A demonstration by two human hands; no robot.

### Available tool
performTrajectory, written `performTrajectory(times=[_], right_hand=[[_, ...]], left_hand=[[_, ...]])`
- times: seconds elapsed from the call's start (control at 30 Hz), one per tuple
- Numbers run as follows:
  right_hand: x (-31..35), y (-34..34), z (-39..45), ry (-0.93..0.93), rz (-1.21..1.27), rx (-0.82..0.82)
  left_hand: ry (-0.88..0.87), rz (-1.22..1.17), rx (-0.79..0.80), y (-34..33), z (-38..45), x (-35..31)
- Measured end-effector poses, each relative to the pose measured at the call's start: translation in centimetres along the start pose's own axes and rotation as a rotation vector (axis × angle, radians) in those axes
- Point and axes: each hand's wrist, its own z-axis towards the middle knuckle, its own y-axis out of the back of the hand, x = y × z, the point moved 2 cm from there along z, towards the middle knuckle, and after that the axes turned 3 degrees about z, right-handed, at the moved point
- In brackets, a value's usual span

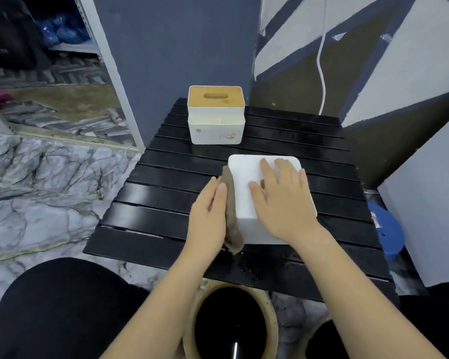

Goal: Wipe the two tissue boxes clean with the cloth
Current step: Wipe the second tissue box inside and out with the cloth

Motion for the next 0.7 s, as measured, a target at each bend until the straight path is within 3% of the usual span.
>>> performTrajectory(times=[0.13, 0.33, 0.53, 0.7], right_hand=[[-0.8, -0.3, 0.1, 0.081, -0.155, 0.165], [-0.9, -0.1, -0.1, 0.041, -0.051, 0.173], [-1.0, 0.2, -0.1, 0.068, -0.036, 0.193], [-0.7, 0.1, -0.2, 0.049, -0.052, 0.164]], left_hand=[[0.088, -0.124, -0.103, -1.9, -2.9, 3.0], [-0.011, -0.272, -0.115, -2.3, 3.7, 1.1], [0.219, -0.407, 0.006, -2.7, 10.0, -0.3], [0.242, -0.448, -0.020, -2.9, 9.5, -0.4]])
